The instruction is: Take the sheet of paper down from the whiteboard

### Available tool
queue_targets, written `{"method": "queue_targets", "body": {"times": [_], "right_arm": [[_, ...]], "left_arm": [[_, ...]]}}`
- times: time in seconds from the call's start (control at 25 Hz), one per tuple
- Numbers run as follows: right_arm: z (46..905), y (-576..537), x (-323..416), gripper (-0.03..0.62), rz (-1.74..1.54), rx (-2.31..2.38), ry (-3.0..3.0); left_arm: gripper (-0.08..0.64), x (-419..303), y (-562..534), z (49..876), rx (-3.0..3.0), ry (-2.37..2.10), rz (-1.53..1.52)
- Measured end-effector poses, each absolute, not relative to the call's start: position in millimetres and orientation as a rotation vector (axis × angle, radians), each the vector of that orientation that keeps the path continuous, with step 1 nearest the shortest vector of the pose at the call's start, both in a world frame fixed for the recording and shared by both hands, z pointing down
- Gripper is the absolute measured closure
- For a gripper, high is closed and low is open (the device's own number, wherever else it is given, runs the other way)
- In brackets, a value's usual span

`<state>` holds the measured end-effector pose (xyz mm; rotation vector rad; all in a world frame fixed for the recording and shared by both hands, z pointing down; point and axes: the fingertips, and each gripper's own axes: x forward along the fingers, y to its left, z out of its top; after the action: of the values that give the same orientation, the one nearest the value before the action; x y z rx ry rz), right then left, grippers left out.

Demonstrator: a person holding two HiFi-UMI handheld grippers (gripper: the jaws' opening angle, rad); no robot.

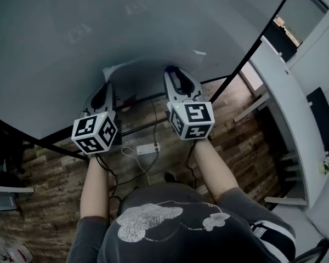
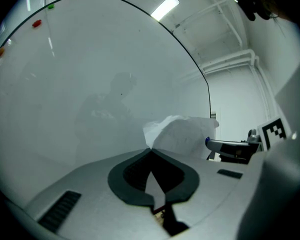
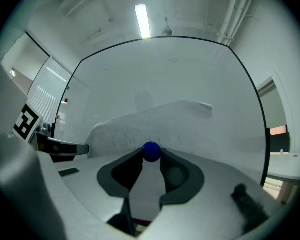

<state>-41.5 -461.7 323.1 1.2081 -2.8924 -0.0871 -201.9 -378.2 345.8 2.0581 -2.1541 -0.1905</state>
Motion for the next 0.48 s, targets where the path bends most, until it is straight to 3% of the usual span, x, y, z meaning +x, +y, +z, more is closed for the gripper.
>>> {"method": "queue_targets", "body": {"times": [0.48], "right_arm": [[350.7, -372.2, -40.2, 0.476, -0.02, 1.392, -2.828]], "left_arm": [[0.549, -223.5, -306.5, 388.4, 2.142, -2.031, -0.051]]}}
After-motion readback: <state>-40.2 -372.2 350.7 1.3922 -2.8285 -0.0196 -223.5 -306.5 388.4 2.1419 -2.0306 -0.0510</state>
